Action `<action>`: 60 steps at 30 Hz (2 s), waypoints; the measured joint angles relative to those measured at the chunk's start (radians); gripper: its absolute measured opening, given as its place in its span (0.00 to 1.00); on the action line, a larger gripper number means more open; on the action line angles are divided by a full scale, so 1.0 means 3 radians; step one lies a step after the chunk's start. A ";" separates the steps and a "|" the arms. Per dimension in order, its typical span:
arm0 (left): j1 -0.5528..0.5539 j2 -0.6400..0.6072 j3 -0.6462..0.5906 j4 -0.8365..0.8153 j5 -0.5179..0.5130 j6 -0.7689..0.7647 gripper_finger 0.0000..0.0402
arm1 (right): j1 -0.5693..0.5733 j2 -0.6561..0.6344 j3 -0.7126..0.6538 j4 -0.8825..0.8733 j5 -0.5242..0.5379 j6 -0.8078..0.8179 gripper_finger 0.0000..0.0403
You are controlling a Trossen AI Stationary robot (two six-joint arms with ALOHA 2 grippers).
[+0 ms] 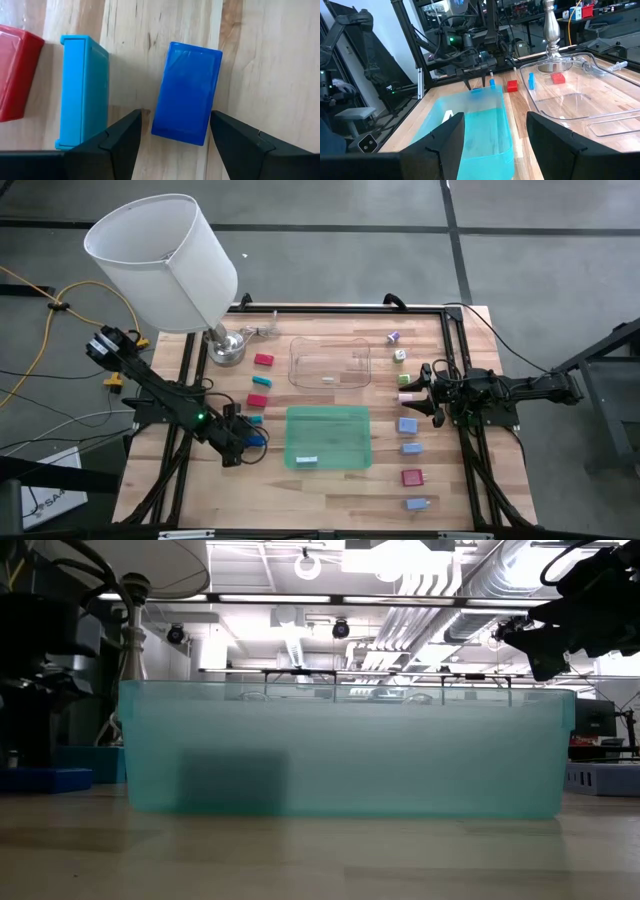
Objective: Pick & Place Office items
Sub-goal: Put the blue digital clock into the blue bin
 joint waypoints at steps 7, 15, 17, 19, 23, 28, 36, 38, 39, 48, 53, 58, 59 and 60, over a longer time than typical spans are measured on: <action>0.0000 0.0010 0.0000 -0.0001 0.0018 0.0000 0.57 | 0.0000 0.0000 0.0000 0.0000 0.0000 0.0000 0.50; 0.0000 0.0140 0.0000 0.0070 0.0033 0.0006 0.57 | -0.0001 0.0000 -0.0001 0.0000 0.0001 0.0000 0.50; 0.0000 0.0140 0.0000 0.0072 0.0033 0.0005 0.57 | 0.0000 0.0000 0.0000 0.0000 0.0000 -0.0001 0.50; 0.0000 0.0140 0.0000 0.0074 0.0033 0.0006 0.57 | 0.0001 0.0000 -0.0001 0.0000 0.0000 0.0000 0.50; 0.0000 0.0140 0.0000 0.0079 0.0033 0.0004 0.56 | 0.0000 0.0000 0.0000 0.0000 0.0000 0.0000 0.50; 0.0000 0.0140 0.0000 0.0090 0.0040 0.0001 0.48 | 0.0000 0.0000 0.0001 0.0000 0.0000 0.0000 0.50; 0.0000 0.0140 0.0000 0.0089 0.0030 -0.0015 0.40 | 0.0000 0.0000 0.0000 0.0000 0.0000 0.0000 0.50; 0.0000 0.0140 0.0000 0.0089 0.0030 -0.0017 0.40 | 0.0000 0.0000 0.0001 0.0000 0.0000 0.0000 0.50; 0.0000 0.0140 0.0000 0.0089 0.0031 -0.0017 0.40 | 0.0000 0.0000 0.0000 0.0000 0.0001 0.0000 0.50; 0.0000 0.0059 -0.0001 0.0118 0.0043 -0.0027 0.40 | 0.0000 0.0000 0.0000 0.0000 0.0001 0.0000 0.50; 0.0000 -0.0165 -0.0001 0.0153 0.0028 -0.0026 0.40 | 0.0001 0.0000 0.0000 0.0000 0.0000 0.0000 0.50; 0.0000 -0.0425 0.0006 0.0231 -0.0082 0.0063 0.40 | 0.0000 0.0000 0.0000 0.0000 0.0001 0.0000 0.50; 0.0000 -0.0470 0.0022 0.0229 -0.0113 0.0073 0.40 | 0.0001 0.0000 -0.0001 0.0000 0.0001 0.0000 0.50; 0.0003 -0.0505 0.0049 0.0227 -0.0142 0.0075 0.40 | 0.0000 0.0000 0.0000 0.0000 0.0001 0.0000 0.50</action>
